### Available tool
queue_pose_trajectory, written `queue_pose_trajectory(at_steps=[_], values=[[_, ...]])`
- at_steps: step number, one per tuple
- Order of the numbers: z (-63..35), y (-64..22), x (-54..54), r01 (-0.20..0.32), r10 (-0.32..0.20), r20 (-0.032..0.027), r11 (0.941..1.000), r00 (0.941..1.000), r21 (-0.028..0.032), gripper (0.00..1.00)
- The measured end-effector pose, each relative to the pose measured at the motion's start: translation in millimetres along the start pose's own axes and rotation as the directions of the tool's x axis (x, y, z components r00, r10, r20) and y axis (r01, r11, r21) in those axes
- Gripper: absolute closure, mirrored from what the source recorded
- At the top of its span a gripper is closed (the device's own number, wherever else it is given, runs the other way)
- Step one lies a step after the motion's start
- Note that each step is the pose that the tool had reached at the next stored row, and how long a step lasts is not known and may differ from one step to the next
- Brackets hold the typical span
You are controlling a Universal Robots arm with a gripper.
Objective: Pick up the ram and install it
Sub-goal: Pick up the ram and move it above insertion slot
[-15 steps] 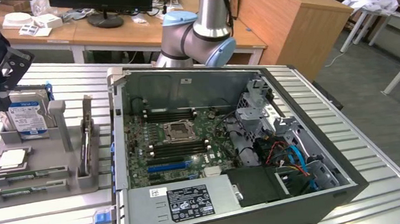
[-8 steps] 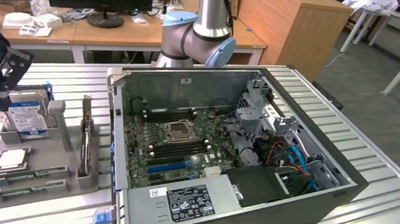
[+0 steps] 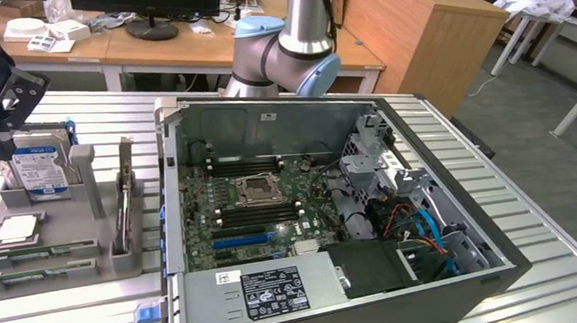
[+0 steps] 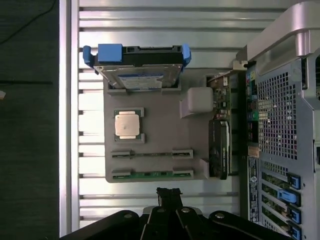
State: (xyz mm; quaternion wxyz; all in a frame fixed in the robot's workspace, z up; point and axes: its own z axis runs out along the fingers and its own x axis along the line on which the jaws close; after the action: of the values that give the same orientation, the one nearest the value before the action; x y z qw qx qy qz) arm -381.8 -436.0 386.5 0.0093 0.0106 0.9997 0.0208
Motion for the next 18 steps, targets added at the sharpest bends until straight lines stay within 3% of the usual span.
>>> queue_pose_trajectory(at_steps=[5, 9, 13, 18], values=[[0.4, 0.0, 0.0, 0.090, -0.090, -0.0036, 0.9960, 0.9960, -0.0018, 0.89], [0.7, 0.0, 0.0, 0.162, -0.162, -0.0065, 0.9868, 0.9868, -0.0034, 0.89], [1.0, 0.0, 0.0, 0.233, -0.233, -0.0093, 0.9724, 0.9723, -0.0054, 0.89], [1.4, 0.0, 0.0, 0.320, -0.320, -0.0124, 0.9475, 0.9474, -0.0080, 0.89]])
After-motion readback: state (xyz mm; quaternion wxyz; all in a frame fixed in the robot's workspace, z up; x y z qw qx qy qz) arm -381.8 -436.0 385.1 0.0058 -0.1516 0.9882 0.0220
